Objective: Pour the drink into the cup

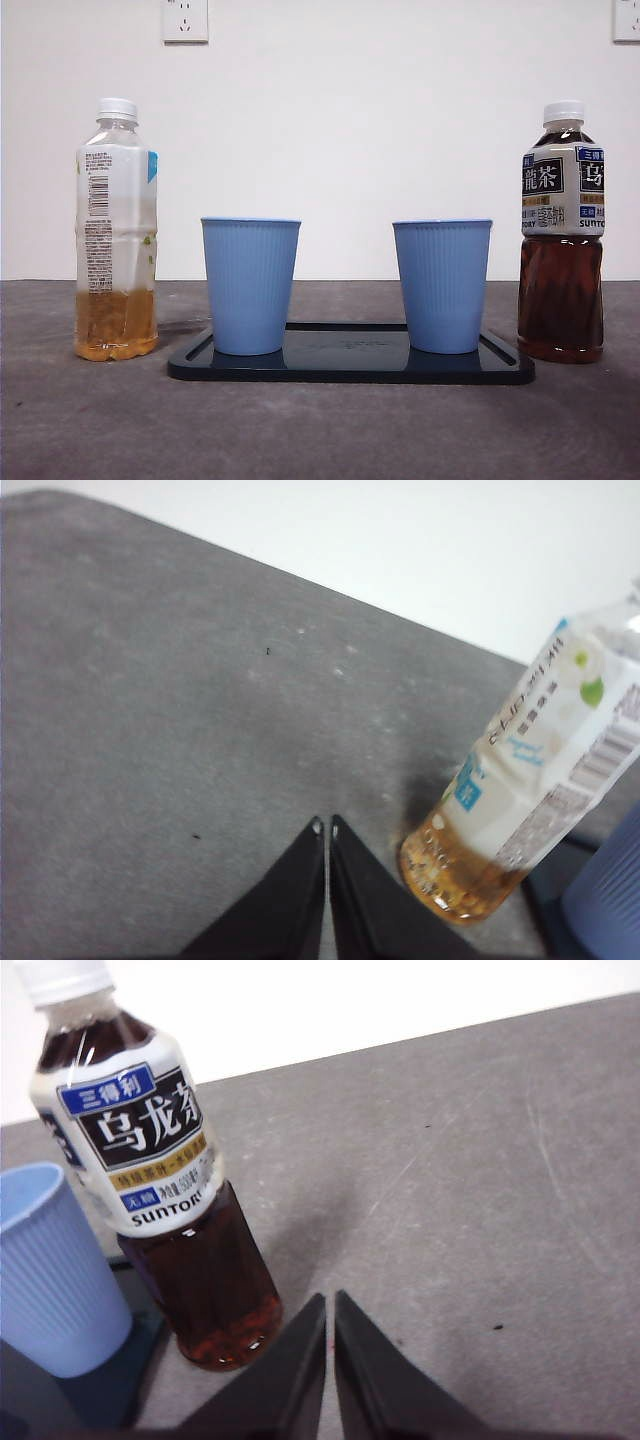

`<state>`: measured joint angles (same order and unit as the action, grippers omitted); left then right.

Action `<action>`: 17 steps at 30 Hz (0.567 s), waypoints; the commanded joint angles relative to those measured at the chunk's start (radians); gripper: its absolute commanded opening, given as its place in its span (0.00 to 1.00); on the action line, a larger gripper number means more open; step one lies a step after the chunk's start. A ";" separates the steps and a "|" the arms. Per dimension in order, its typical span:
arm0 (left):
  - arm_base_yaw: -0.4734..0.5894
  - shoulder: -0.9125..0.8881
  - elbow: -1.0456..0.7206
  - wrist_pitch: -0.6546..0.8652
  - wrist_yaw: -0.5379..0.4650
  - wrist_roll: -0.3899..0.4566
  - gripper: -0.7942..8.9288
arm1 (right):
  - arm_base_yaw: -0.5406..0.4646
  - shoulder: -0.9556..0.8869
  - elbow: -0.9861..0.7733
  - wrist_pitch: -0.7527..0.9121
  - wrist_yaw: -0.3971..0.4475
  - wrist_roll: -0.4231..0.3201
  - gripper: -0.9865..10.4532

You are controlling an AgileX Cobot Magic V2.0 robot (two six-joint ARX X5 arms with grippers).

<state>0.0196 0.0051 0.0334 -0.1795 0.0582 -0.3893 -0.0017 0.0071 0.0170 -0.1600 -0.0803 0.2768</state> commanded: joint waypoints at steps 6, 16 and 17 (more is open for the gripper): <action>0.003 0.002 0.088 -0.015 0.051 -0.096 0.09 | -0.002 -0.003 0.055 0.055 -0.023 0.111 0.10; 0.003 0.092 0.312 -0.134 0.061 -0.041 0.09 | -0.002 0.023 0.233 -0.005 -0.024 0.104 0.10; 0.003 0.106 0.334 -0.151 0.067 -0.028 0.09 | -0.002 0.032 0.254 -0.017 -0.024 0.096 0.10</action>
<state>0.0196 0.1013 0.3397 -0.3328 0.1158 -0.4541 -0.0017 0.0322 0.2485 -0.1818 -0.1051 0.3740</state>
